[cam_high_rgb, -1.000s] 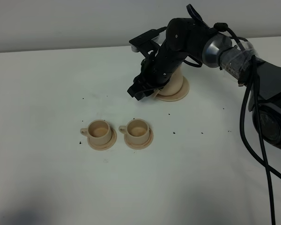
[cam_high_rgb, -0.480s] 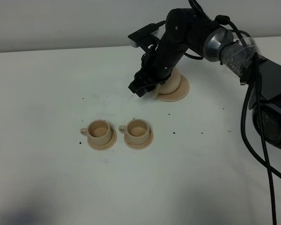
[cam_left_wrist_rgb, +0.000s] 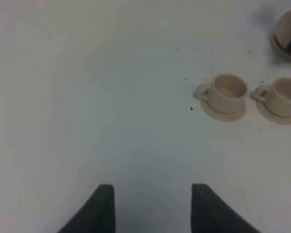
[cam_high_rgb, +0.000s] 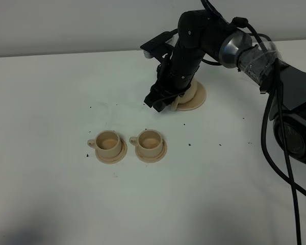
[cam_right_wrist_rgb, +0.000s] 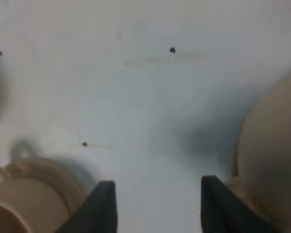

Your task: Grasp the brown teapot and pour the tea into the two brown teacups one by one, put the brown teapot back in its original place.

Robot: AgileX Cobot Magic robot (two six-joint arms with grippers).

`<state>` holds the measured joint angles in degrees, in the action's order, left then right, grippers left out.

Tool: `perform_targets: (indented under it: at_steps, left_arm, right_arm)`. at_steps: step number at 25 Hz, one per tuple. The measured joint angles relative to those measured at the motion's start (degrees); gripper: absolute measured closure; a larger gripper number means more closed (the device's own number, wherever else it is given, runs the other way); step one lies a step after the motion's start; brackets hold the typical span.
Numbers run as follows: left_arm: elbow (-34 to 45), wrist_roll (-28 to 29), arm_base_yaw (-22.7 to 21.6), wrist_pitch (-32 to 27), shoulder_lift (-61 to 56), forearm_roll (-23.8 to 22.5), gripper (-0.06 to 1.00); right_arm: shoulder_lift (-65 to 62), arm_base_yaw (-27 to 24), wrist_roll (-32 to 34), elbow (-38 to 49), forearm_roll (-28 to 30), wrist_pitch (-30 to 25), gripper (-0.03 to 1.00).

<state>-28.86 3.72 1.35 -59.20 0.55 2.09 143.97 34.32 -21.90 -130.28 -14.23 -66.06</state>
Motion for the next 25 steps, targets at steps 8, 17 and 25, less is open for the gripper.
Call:
perform_targets:
  at_steps: [8,17,25]
  left_arm:
    - [0.0,0.0,0.0,0.0,0.0,0.0,0.53]
    - [0.0,0.0,0.0,0.0,0.0,0.0,0.53]
    - [0.0,0.0,0.0,0.0,0.0,0.0,0.53]
  right_arm:
    - [0.0,0.0,0.79,-0.11,2.99,-2.78,0.55]
    - [0.0,0.0,1.42,-0.68,7.69,-4.25,0.55]
    - [0.0,0.11,2.95,-0.68,11.71,-5.42,0.55]
